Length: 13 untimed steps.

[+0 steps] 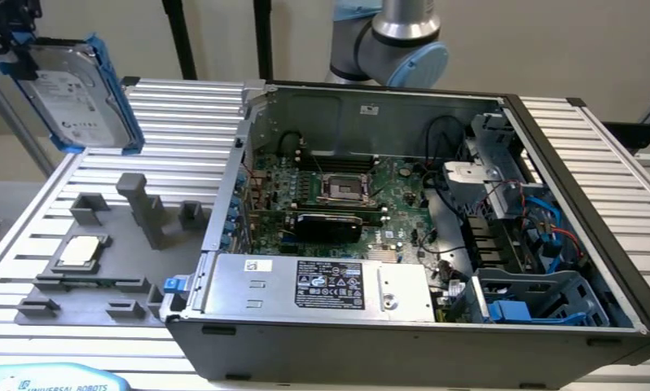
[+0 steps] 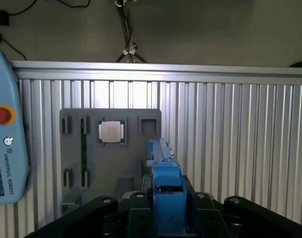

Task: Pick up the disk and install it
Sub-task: 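Pick up the disk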

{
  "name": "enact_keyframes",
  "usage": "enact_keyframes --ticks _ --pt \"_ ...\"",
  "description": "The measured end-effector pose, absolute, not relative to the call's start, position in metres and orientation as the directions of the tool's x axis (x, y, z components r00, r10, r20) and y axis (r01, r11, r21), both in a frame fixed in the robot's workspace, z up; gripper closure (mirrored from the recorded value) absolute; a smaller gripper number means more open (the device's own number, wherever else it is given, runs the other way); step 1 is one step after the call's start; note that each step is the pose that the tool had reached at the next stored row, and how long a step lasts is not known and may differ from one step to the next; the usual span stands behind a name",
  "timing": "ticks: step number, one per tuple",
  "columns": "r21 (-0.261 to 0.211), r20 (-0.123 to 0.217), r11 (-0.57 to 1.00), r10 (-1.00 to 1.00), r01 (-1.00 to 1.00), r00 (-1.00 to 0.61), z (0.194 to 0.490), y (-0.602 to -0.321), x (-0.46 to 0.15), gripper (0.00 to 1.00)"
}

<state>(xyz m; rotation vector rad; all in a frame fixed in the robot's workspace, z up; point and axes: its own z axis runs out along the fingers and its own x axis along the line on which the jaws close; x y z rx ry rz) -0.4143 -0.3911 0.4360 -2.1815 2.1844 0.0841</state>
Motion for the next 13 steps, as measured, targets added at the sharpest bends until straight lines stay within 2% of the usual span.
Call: enact_keyframes --ticks 13 --pt "0.001 -0.102 -0.002 -0.995 -1.000 0.002 0.482 -0.394 -0.356 0.67"
